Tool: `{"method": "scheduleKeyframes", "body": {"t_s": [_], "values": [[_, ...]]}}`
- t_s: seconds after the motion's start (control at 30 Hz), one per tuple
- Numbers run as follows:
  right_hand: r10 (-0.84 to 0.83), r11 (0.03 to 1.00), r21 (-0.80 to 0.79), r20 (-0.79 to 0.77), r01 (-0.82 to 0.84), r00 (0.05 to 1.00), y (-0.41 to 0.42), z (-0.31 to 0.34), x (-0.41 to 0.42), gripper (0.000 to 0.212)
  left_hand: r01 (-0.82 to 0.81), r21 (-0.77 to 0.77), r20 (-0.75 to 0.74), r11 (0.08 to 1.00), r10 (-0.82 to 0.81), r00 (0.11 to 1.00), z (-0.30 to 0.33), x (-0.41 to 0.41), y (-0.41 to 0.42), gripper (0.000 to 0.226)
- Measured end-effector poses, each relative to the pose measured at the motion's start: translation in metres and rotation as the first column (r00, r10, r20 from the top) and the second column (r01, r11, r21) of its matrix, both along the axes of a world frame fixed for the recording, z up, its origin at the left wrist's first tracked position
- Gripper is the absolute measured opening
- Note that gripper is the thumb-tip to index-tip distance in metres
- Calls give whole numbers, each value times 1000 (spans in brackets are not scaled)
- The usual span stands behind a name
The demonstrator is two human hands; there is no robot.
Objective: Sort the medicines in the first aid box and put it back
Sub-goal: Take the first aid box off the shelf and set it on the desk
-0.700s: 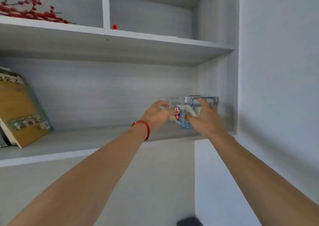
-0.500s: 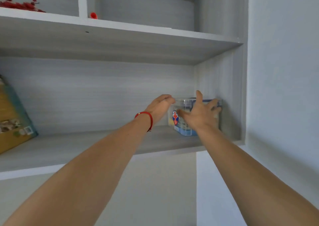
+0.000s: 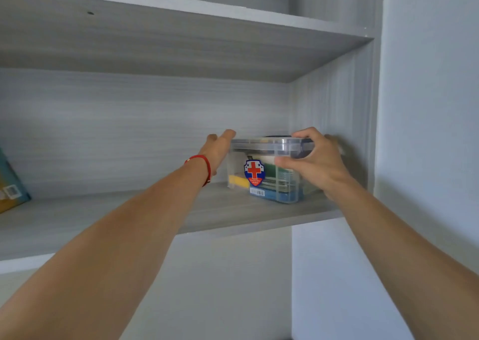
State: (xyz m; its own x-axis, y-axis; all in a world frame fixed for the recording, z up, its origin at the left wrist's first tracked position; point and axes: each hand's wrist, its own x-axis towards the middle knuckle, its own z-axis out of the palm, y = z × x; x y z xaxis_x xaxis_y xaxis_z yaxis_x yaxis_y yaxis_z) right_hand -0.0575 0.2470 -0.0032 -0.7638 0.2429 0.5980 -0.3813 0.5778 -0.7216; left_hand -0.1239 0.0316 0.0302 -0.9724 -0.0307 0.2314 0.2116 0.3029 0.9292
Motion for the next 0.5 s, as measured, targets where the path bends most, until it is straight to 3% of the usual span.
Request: {"method": "scheduleKeyframes", "body": {"t_s": [0.07, 0.13, 0.2, 0.3, 0.5], "values": [[138, 990, 3, -17, -138, 990, 22, -2, 4, 76, -10, 125, 72, 992, 1, 997, -2, -1, -10, 75], [294, 955, -34, 1, -294, 956, 38, -4, 8, 75, 95, 312, 129, 945, -141, 982, -3, 3, -17, 66], [443, 890, -145, 42, -433, 896, 43, -3, 12, 89, 178, 436, 122, 882, -254, 960, -2, 12, -21, 55], [449, 875, -234, 68, -423, 891, 31, 1, 20, 106, 191, 475, 95, 859, -266, 959, 0, 30, -19, 37], [322, 876, -368, -33, -311, 946, -1, 6, 65, 54, 160, 484, 50, 860, -210, 976, 5, 91, -22, 26]]}}
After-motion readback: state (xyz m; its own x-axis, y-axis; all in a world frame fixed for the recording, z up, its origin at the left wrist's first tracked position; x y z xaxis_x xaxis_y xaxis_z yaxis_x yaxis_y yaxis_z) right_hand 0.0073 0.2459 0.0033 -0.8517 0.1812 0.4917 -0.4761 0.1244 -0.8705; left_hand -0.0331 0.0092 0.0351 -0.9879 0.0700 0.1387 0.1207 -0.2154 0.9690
